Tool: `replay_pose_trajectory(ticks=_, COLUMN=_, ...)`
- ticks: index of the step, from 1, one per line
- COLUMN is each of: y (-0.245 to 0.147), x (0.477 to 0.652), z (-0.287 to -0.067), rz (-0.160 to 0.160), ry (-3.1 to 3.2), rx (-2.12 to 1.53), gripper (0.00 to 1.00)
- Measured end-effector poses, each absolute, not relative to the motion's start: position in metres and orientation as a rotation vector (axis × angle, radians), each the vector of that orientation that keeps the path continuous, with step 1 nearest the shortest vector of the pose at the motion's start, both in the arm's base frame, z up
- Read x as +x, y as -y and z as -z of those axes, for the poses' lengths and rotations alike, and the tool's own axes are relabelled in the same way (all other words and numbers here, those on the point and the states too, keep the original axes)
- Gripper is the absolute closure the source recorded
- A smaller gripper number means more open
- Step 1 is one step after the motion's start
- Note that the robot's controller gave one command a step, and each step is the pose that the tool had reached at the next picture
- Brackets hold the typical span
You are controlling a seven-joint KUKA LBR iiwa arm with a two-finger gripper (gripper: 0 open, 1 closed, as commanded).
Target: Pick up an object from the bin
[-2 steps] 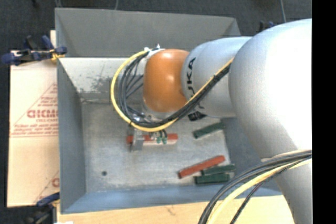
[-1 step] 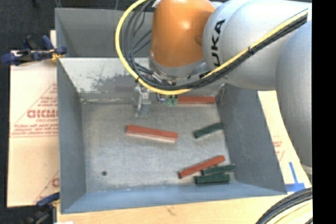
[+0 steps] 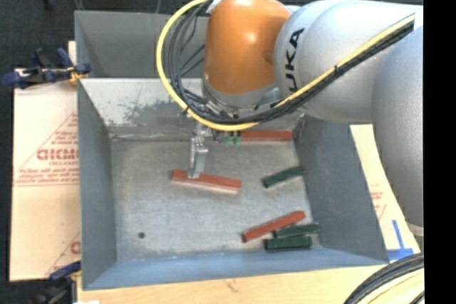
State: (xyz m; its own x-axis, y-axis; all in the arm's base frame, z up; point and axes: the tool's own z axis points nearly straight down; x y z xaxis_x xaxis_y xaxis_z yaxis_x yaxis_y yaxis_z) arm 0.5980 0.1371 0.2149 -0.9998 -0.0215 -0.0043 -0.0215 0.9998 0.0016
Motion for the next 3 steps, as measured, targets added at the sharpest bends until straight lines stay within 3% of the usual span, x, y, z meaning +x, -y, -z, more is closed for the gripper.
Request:
replay_pose_trajectory(ticks=1, y=-0.08, x=0.608, z=-0.07, rz=0.003, ry=-3.111, rx=-0.447, gripper=0.0)
replay_pose_trajectory(ticks=2, y=-0.082, x=0.609, z=-0.074, rz=-0.001, ry=-3.106, rx=-0.443, gripper=1.0)
replay_pose_trajectory(ticks=3, y=-0.06, x=0.62, z=-0.186, rz=0.004, ry=-3.079, rx=-0.553, gripper=1.0)
